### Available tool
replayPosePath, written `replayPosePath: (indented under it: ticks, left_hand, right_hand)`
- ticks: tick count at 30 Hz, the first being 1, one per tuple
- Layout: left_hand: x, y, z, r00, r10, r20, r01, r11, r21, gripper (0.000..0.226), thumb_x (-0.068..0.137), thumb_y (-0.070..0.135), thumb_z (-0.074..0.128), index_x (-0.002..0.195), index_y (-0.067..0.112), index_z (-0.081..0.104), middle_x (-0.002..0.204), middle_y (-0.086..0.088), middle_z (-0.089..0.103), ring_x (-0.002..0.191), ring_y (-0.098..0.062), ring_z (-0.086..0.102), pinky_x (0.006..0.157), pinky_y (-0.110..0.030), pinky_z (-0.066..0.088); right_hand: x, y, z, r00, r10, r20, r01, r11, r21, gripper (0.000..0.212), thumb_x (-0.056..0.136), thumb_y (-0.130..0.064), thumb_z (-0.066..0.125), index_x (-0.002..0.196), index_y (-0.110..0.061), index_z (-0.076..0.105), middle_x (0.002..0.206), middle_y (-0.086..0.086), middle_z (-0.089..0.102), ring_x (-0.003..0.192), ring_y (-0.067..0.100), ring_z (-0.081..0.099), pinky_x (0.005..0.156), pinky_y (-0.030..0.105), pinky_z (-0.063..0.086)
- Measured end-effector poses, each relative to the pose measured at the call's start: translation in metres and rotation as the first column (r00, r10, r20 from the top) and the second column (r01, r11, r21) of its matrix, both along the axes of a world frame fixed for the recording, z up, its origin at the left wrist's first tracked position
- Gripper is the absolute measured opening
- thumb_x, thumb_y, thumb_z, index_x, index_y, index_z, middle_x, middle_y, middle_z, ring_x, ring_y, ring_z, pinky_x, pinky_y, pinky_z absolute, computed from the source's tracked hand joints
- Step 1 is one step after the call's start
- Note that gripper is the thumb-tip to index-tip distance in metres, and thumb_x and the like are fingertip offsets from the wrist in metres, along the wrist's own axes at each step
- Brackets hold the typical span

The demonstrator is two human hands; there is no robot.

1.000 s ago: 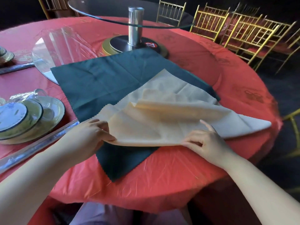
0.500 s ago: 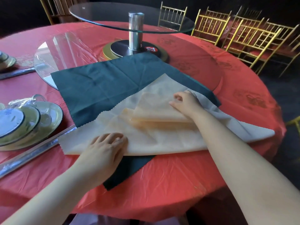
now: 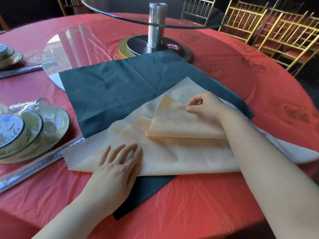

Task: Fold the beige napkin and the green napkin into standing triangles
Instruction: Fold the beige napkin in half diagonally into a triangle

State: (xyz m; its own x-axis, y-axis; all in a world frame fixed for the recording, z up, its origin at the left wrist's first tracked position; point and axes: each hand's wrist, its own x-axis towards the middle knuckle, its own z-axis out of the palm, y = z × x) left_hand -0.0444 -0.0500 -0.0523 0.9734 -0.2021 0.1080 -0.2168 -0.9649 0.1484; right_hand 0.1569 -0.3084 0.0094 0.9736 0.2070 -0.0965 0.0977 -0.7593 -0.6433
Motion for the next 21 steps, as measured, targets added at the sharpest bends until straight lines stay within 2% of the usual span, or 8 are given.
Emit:
replayPosePath:
  ticks: [3,8,13,17,21]
  left_hand:
    - [0.005,0.002,0.000,1.000,-0.016,0.021,0.016,1.000,-0.009,0.052,0.096,0.043,0.015,0.129,0.024,0.051,0.129,0.002,0.054,0.118,-0.025,0.049,0.105,-0.039,0.020]
    - [0.008,0.003,0.001,0.998,0.031,0.056,-0.031,1.000,-0.004,0.047,0.090,0.039,0.029,0.131,0.026,0.049,0.134,0.000,0.050,0.127,-0.026,0.039,0.109,-0.045,0.012]
    - [0.005,0.003,0.008,0.985,0.115,0.130,-0.102,0.989,-0.103,0.047,0.092,0.034,0.029,0.134,0.022,0.047,0.140,0.001,0.047,0.134,-0.023,0.035,0.114,-0.046,0.007]
    - [0.000,-0.002,0.014,0.978,0.031,0.205,0.000,0.988,-0.151,0.045,0.093,0.032,0.031,0.131,0.018,0.051,0.135,0.003,0.052,0.133,-0.018,0.033,0.115,-0.044,0.008]
    - [0.000,-0.002,0.011,0.980,-0.048,0.194,0.073,0.990,-0.124,0.045,0.093,0.031,0.032,0.130,0.017,0.053,0.134,0.002,0.053,0.134,-0.017,0.032,0.114,-0.042,0.013]
  right_hand:
    - [0.009,-0.001,-0.001,0.998,-0.037,0.044,0.038,0.999,-0.020,0.009,0.080,-0.024,0.071,0.081,-0.017,0.067,0.067,-0.008,0.056,0.065,0.009,0.051,0.058,0.022,0.037]
    - [0.045,-0.005,-0.007,0.924,-0.308,0.226,0.326,0.944,-0.046,0.010,0.083,-0.021,0.063,0.089,-0.013,0.063,0.088,0.003,0.063,0.088,0.027,0.060,0.075,0.032,0.045]
    - [0.069,-0.007,-0.016,0.866,-0.417,0.278,0.456,0.885,-0.092,0.012,0.082,-0.013,0.053,0.091,-0.016,0.061,0.099,0.006,0.064,0.096,0.031,0.059,0.070,0.027,0.038]
    - [0.075,-0.007,-0.021,0.833,-0.484,0.269,0.519,0.852,-0.072,0.023,0.084,-0.010,0.049,0.105,-0.015,0.058,0.116,0.007,0.061,0.106,0.031,0.056,0.082,0.032,0.042]
    - [0.082,-0.007,-0.023,0.785,-0.548,0.290,0.599,0.791,-0.126,0.027,0.083,-0.005,0.044,0.104,-0.012,0.060,0.114,0.011,0.062,0.105,0.035,0.056,0.088,0.036,0.042]
